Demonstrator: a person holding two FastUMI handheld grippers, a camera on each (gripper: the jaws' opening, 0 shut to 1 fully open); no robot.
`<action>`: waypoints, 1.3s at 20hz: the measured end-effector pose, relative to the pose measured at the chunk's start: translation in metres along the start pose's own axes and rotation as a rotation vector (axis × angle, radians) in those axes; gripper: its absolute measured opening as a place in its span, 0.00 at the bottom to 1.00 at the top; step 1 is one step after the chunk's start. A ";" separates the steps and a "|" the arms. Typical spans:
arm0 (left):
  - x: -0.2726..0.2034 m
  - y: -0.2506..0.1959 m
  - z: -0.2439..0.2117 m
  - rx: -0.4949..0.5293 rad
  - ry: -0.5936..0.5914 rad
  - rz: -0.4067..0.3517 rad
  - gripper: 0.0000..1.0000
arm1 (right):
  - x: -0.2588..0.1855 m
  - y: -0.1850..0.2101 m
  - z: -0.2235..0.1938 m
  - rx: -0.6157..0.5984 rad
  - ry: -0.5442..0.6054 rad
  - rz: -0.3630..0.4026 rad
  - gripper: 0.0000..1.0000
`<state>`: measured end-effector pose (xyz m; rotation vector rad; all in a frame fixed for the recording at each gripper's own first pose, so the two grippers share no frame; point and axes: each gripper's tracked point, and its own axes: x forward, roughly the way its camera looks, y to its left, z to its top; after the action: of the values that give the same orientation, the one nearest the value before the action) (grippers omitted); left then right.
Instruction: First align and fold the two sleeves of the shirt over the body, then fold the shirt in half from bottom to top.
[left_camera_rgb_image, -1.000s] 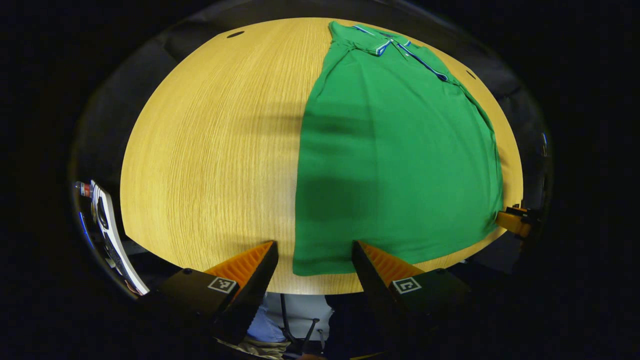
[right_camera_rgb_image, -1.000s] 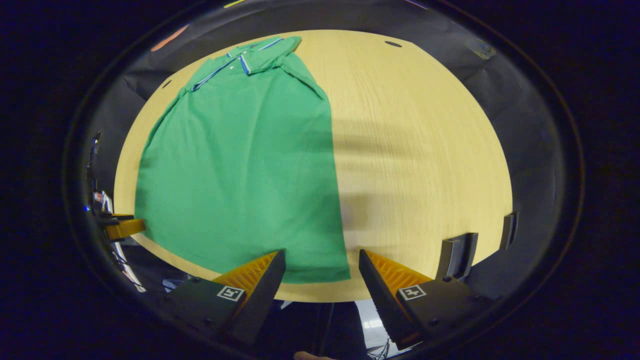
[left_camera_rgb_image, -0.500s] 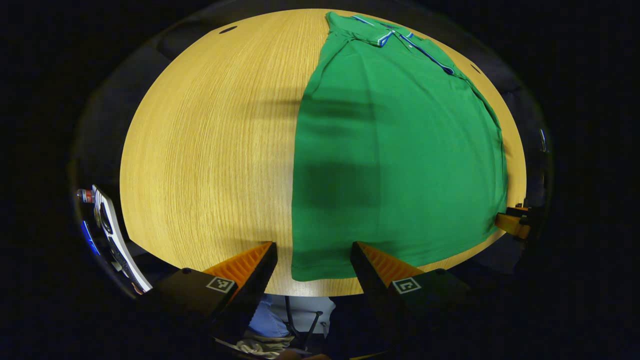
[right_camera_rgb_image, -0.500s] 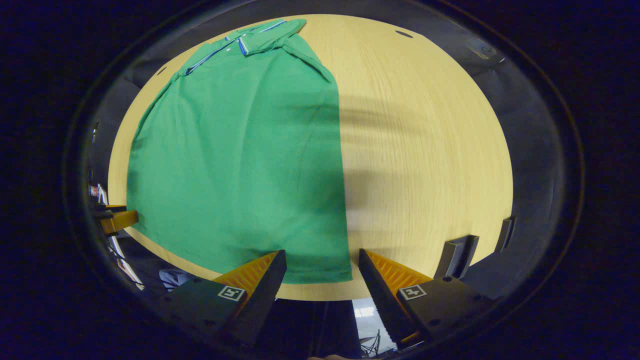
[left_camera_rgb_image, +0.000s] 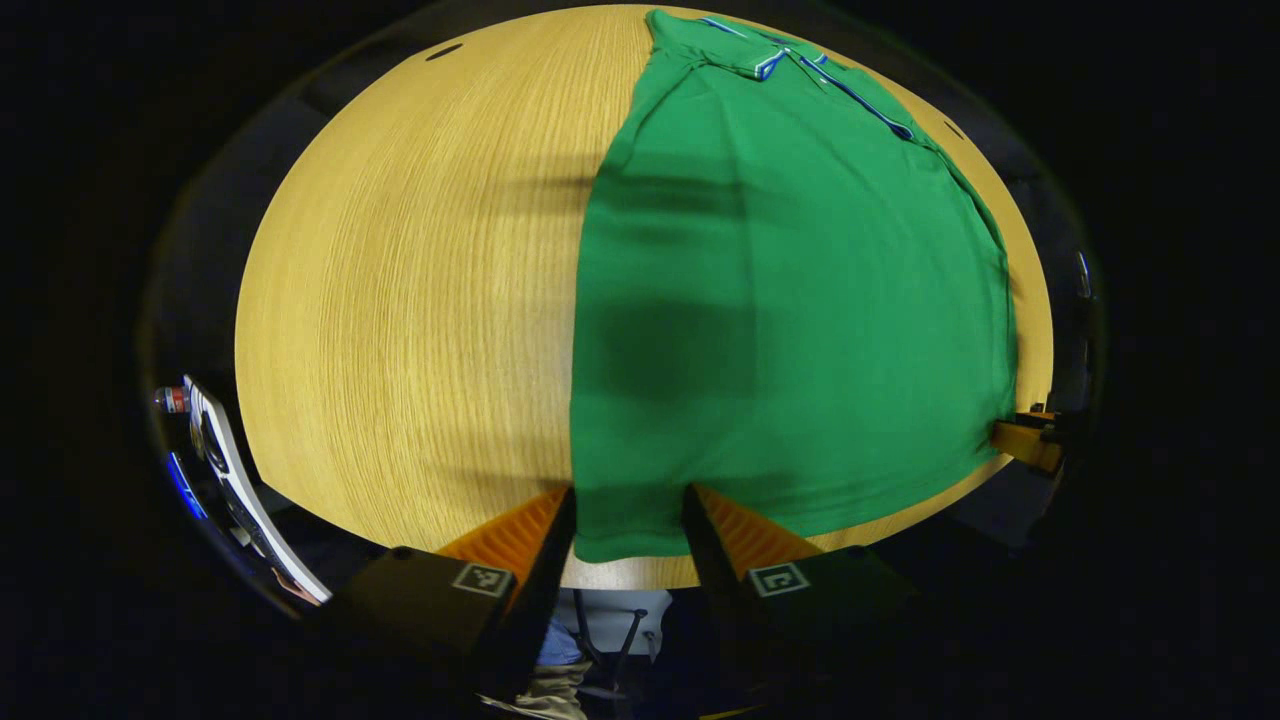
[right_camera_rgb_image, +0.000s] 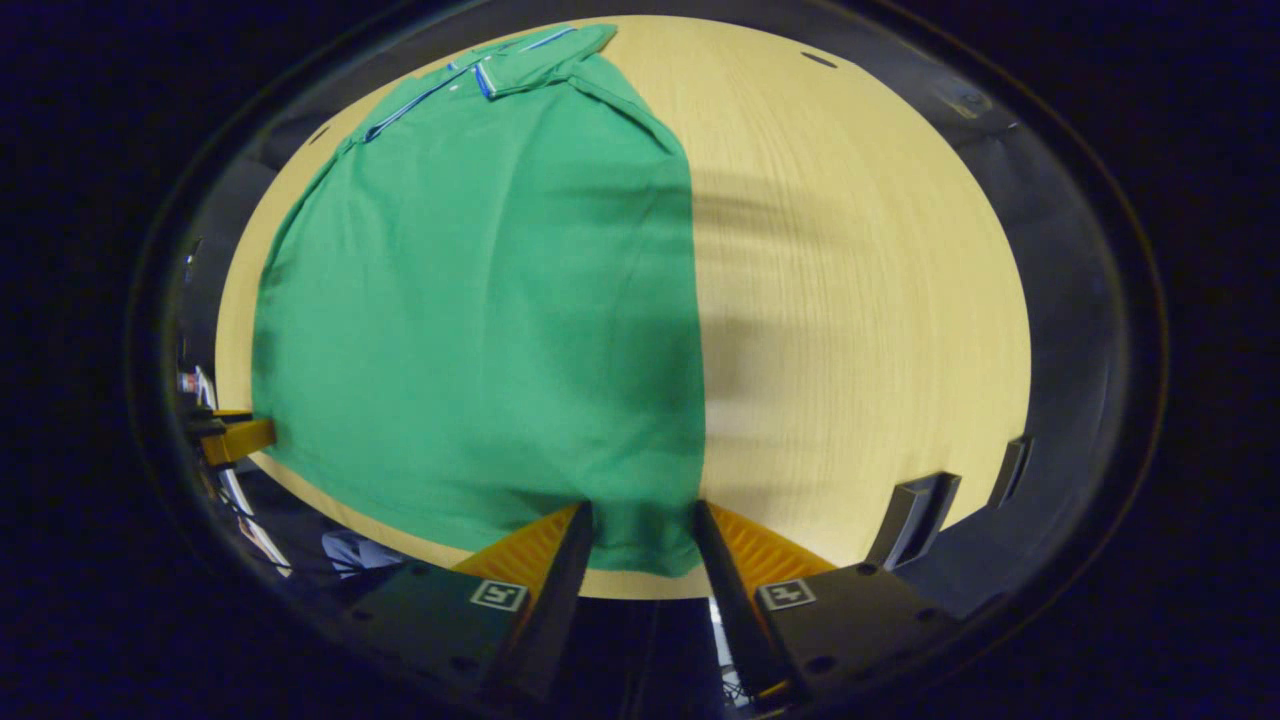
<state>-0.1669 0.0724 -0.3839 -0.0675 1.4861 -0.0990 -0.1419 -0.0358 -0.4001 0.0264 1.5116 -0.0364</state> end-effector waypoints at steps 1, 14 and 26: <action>0.000 -0.004 -0.001 0.008 -0.001 -0.006 0.64 | 0.000 0.002 0.000 -0.013 0.003 0.000 0.47; -0.002 -0.016 0.001 0.026 -0.020 -0.038 0.03 | -0.001 0.004 0.002 -0.047 -0.030 0.037 0.02; -0.090 -0.023 0.060 0.067 -0.293 -0.081 0.03 | -0.108 0.016 0.052 -0.027 -0.235 0.140 0.05</action>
<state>-0.1148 0.0583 -0.2872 -0.0838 1.1864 -0.1960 -0.0955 -0.0215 -0.2894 0.1031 1.2721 0.0905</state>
